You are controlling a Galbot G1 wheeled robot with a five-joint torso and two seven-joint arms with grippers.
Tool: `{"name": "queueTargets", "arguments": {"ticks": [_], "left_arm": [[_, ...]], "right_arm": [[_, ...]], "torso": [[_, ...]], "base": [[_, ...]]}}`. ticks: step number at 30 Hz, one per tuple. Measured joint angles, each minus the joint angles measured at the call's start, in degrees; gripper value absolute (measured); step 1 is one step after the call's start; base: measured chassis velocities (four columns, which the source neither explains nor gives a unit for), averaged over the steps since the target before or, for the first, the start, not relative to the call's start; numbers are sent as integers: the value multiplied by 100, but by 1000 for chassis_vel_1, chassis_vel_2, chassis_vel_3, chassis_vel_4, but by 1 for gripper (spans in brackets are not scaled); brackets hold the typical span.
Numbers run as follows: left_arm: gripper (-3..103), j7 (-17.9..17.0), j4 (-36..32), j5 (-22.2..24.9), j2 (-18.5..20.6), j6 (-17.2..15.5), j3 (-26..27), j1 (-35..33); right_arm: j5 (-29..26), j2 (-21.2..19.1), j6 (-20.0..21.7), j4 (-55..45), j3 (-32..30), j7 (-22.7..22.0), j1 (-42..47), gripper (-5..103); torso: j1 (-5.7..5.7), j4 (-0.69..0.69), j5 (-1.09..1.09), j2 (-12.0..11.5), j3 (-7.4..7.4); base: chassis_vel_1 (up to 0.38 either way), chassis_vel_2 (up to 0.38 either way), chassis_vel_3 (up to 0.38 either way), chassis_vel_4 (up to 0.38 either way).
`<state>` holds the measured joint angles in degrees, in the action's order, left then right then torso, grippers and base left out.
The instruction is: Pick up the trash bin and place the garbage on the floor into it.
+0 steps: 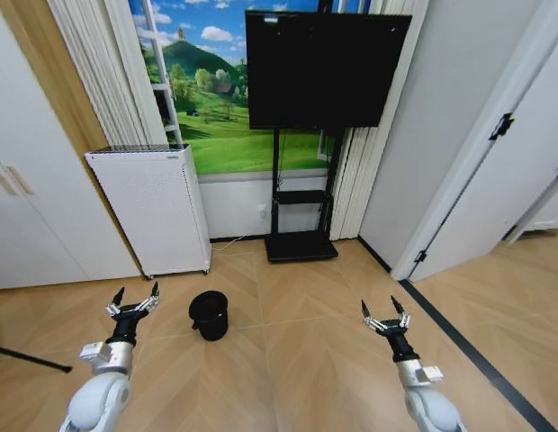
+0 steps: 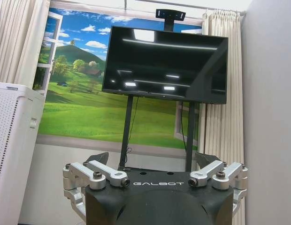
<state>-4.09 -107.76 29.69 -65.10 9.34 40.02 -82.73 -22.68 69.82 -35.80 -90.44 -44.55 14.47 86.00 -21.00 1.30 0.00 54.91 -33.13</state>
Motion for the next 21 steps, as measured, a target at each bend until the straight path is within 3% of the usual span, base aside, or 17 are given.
{"name": "queueTargets", "arguments": {"ticks": [10, 17, 21], "left_arm": [[100, 13, 1, 2, 2, 8, 10, -3], [100, 15, 4, 1, 1, 13, 16, -5], [100, 23, 5, 0, 0, 16, 18, -7]], "right_arm": [[116, 1, 48, 36, -5, -85, -9, 100], [126, 4, 48, 67, -6, -99, -21, 100], [76, 5, 27, 88, 6, -100, -31, 100]], "torso": [[4, 2, 0, 2, 2], [3, 0, 0, 1, 1], [3, 7, 0, 1, 1]], "base": [[0, 0, 0, 0], [9, 78, -17, -97], [49, 120, -67, -170]]}}
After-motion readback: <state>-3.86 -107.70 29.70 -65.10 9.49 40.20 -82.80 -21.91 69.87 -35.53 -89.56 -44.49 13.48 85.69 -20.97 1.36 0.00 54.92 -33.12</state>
